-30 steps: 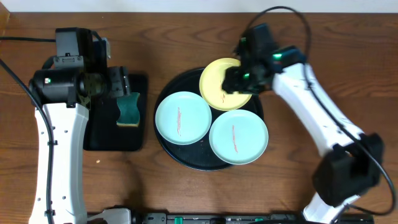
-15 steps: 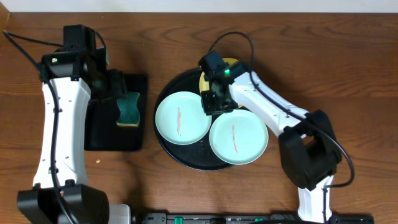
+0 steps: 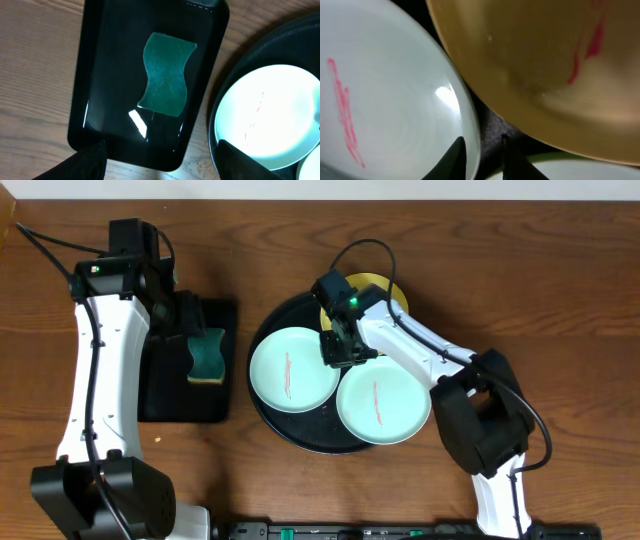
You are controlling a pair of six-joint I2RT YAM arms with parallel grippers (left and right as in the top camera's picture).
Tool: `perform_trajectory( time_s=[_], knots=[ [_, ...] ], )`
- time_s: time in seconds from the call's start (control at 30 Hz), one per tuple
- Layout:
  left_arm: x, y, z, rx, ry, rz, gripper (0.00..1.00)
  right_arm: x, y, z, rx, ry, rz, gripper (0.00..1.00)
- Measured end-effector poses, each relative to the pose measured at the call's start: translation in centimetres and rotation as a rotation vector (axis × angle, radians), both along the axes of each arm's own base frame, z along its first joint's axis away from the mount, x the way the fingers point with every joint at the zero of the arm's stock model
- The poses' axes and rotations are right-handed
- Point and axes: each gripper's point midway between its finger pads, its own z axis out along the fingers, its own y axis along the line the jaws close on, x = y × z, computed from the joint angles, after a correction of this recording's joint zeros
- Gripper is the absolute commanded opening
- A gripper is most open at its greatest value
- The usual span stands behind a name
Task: Clean dirty plates on tray and stack at the side
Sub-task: 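Lower the left gripper onto the green sponge and grasp it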
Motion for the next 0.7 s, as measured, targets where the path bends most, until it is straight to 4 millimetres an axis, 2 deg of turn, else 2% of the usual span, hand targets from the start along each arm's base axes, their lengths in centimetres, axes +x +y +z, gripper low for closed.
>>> perform_trajectory(
  time_s=[0.17,0.23,0.33,0.7],
  knots=[
    [0.2,0.2,0.1,0.008,-0.010,0.002,0.70,-0.1,0.5,-0.2,-0.001,-0.005,0.004,0.17],
    [0.3,0.2,0.1,0.009,-0.011,0.002,0.70,-0.3,0.6,-0.7,-0.009,0.002,0.004,0.13],
    [0.3,0.2,0.1,0.012,-0.012,0.003,0.70,-0.6,0.5,-1.6,-0.032,0.014,0.002,0.01],
    [1.0,0.5,-0.4,0.024,-0.019,0.005,0.70,-0.4,0.5,-1.6,-0.030,0.013,-0.033,0.01]
  ],
)
